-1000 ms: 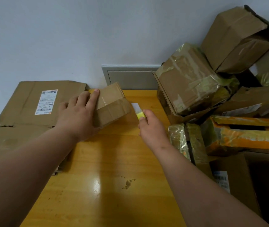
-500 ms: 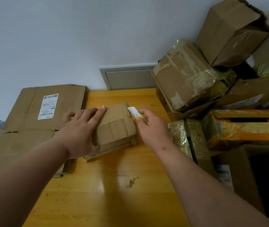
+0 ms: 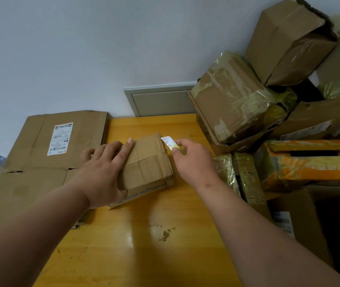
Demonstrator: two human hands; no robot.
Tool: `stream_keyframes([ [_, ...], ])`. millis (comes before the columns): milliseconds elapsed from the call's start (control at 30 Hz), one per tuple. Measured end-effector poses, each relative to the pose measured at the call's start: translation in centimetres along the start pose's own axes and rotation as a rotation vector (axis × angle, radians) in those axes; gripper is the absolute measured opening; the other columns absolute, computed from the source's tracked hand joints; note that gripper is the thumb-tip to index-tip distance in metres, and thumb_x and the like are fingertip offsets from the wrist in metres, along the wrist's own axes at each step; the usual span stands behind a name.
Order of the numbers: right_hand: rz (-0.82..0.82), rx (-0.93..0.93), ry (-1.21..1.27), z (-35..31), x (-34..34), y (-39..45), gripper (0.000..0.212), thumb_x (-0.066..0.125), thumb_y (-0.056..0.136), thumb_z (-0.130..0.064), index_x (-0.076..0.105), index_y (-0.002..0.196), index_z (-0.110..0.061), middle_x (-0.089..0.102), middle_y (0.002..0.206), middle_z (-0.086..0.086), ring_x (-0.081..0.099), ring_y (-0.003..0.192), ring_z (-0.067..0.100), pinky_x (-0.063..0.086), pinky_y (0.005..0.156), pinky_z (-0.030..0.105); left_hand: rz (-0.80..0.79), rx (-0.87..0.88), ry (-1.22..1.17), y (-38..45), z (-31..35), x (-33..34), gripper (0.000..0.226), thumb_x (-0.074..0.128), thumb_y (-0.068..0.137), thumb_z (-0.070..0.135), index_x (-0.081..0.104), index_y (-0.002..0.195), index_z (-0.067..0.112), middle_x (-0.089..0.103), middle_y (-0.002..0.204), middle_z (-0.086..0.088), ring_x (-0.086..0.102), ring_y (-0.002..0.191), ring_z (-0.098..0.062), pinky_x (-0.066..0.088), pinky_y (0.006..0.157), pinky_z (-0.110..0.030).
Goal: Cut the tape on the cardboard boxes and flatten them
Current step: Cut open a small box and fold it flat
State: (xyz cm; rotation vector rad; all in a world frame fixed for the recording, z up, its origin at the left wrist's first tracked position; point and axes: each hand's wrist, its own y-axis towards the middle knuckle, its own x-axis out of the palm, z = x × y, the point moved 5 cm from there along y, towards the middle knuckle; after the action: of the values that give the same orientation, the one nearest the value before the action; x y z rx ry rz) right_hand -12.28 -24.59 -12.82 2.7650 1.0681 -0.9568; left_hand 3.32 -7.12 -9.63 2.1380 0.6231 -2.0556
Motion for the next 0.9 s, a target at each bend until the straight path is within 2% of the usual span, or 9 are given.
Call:
stream_keyframes([
  [100, 0.02, 0.005, -0.027, 0.3, -0.1, 0.3, 0.035, 0.051, 0.095, -0.036, 0.061, 0.128, -0.031, 0.07, 0.106, -0.003, 0.063, 0.085, 0.021, 0.041, 0.068, 0.027, 0.028, 0.003, -0.009, -0.3, 0.3, 0.1, 0.129, 0.051, 0.057, 0.075, -0.028, 0.15, 0.034, 0.022, 0.15, -0.003, 0.026, 0.135, -0.026, 0.018, 0.112, -0.049],
  [200, 0.001, -0.019, -0.009, 0.6, 0.2, 0.2, 0.035, 0.052, 0.095, -0.037, 0.061, 0.129, -0.031, 0.07, 0.108, -0.005, 0.062, 0.087, 0.018, 0.043, 0.069, 0.027, 0.047, 0.007, -0.022, -0.6, 0.3, 0.1, 0.129, 0.056, 0.057, 0.074, -0.018, 0.154, 0.032, 0.028, 0.149, -0.004, 0.032, 0.133, -0.026, 0.021, 0.111, -0.049],
  [333, -0.003, -0.032, 0.072, 1.3, 0.6, -0.2, 0.032, 0.054, 0.095, -0.037, 0.063, 0.125, -0.033, 0.054, 0.075, -0.026, 0.05, 0.066, -0.007, 0.042, 0.057, 0.017, 0.072, 0.009, -0.062, -1.1, 0.3, 0.1, 0.128, 0.06, 0.057, 0.072, -0.015, 0.154, 0.034, 0.032, 0.146, -0.002, 0.033, 0.131, -0.023, 0.025, 0.109, -0.05],
  [433, -0.016, -0.029, 0.1, 1.6, 0.7, -0.4, 0.033, 0.054, 0.092, -0.04, 0.063, 0.124, -0.036, 0.051, 0.071, -0.029, 0.048, 0.062, -0.012, 0.044, 0.06, 0.016, 0.055, 0.001, -0.078, -1.4, 0.2, 0.5, 0.133, 0.068, 0.058, 0.071, -0.015, 0.155, 0.036, 0.031, 0.147, 0.0, 0.032, 0.133, -0.022, 0.025, 0.109, -0.05],
  [500, -0.039, -0.023, 0.14, 1.5, 0.8, -0.6, 0.034, 0.053, 0.089, -0.043, 0.063, 0.122, -0.038, 0.056, 0.072, -0.027, 0.053, 0.062, -0.01, 0.05, 0.065, 0.022, 0.06, -0.009, -0.076, -1.6, 0.2, 0.7, 0.136, 0.078, 0.056, 0.067, -0.006, 0.157, 0.033, 0.036, 0.145, -0.001, 0.036, 0.13, -0.023, 0.029, 0.106, -0.052],
  [567, -0.063, -0.015, 0.183, 1.4, 0.9, -0.7, 0.037, 0.051, 0.084, -0.046, 0.062, 0.119, -0.04, 0.063, 0.077, -0.02, 0.062, 0.065, 0.0, 0.058, 0.066, 0.033, 0.073, -0.017, -0.085, -1.8, 0.2, 0.7, 0.135, 0.08, 0.054, 0.066, 0.0, 0.158, 0.032, 0.039, 0.144, -0.003, 0.039, 0.128, -0.024, 0.032, 0.103, -0.053],
  [667, -0.097, -0.013, 0.197, 1.1, 0.9, -0.5, 0.037, 0.05, 0.081, -0.047, 0.062, 0.116, -0.04, 0.068, 0.083, -0.012, 0.067, 0.07, 0.014, 0.06, 0.064, 0.041, 0.073, -0.023, -0.086, -1.9, 0.1, 0.8, 0.136, 0.08, 0.054, 0.067, 0.0, 0.158, 0.033, 0.037, 0.144, -0.001, 0.036, 0.127, -0.023, 0.032, 0.102, -0.053],
  [800, -0.113, -0.043, 0.169, 0.8, 0.3, 0.0, 0.029, 0.057, 0.089, -0.034, 0.068, 0.116, -0.033, 0.07, 0.083, -0.011, 0.067, 0.07, 0.019, 0.059, 0.068, 0.041, 0.041, -0.032, -0.105, -1.7, 0.1, 0.8, 0.139, 0.084, 0.053, 0.064, -0.005, 0.156, 0.038, 0.035, 0.146, 0.0, 0.034, 0.13, -0.023, 0.03, 0.103, -0.052],
  [900, -0.132, -0.052, 0.192, 1.0, 0.2, -0.3, 0.032, 0.06, 0.091, -0.029, 0.069, 0.121, -0.028, 0.067, 0.085, -0.02, 0.067, 0.084, 0.014, 0.056, 0.077, 0.033, 0.021, -0.027, -0.131, -1.6, -0.1, 0.6, 0.138, 0.083, 0.055, 0.065, -0.012, 0.154, 0.042, 0.031, 0.15, 0.0, 0.031, 0.133, -0.025, 0.029, 0.105, -0.052],
])
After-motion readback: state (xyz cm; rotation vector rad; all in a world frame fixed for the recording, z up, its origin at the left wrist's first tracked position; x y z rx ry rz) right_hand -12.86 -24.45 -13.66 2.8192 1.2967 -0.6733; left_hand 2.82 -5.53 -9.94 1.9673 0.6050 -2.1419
